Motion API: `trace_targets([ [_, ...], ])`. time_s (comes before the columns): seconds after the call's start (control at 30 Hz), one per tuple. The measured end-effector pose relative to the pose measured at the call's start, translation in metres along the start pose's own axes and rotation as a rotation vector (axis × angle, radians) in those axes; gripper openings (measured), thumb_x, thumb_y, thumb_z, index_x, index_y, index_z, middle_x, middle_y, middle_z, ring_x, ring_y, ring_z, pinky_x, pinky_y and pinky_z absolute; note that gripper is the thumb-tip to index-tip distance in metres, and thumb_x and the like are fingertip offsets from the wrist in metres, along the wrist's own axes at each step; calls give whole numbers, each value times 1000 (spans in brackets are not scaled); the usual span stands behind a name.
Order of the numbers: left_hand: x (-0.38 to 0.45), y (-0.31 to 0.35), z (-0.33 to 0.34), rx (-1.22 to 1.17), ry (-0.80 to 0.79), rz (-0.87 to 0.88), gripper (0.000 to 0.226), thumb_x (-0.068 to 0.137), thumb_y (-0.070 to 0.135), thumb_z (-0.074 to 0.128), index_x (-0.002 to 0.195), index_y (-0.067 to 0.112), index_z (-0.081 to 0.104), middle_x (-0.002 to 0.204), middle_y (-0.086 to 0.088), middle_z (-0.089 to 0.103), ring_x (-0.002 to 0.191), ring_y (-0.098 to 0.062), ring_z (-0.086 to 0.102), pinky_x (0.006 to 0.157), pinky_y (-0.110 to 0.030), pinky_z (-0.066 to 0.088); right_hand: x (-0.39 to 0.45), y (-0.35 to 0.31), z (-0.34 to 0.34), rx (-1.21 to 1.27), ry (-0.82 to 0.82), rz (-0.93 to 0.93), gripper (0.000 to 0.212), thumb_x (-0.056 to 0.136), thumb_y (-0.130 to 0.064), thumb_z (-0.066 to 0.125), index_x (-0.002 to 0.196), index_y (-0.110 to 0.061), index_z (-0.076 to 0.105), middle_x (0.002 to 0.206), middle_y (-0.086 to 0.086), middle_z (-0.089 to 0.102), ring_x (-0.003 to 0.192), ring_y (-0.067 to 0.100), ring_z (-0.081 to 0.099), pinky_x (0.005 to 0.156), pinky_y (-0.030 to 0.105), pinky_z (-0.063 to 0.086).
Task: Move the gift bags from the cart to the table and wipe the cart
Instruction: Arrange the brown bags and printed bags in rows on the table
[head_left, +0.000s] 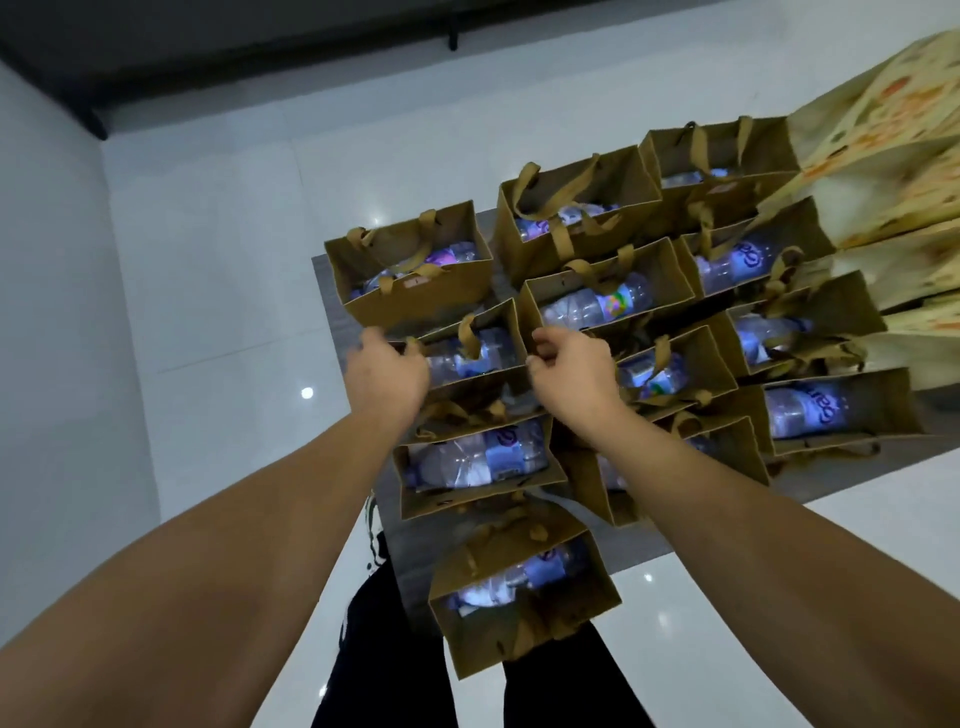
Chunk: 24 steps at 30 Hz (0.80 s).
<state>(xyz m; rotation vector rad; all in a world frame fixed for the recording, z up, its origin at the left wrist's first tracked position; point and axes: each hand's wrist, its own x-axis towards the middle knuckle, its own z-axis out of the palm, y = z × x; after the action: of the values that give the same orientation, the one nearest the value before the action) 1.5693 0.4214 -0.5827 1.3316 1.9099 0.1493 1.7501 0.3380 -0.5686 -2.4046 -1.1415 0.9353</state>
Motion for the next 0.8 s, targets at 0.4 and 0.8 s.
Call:
trace_targets([
  [0.4, -30, 70, 15, 191, 30, 506, 31, 99, 25, 56, 127, 16, 65, 128, -5, 62, 124, -25, 49, 106, -43, 44, 7, 39, -79, -62, 123, -13, 34, 98, -20, 63, 132, -20, 64, 119, 0, 70, 107, 15, 65, 94, 27, 50],
  [0.8, 15, 147, 95, 467, 54, 809, 44, 99, 25, 55, 141, 12, 54, 146, -12, 53, 137, -30, 42, 117, -42, 30, 182, 42, -126, -544, 45, -401, 42, 98, -12, 58, 136, -27, 59, 128, 7, 65, 118, 29, 59, 93, 43, 52],
])
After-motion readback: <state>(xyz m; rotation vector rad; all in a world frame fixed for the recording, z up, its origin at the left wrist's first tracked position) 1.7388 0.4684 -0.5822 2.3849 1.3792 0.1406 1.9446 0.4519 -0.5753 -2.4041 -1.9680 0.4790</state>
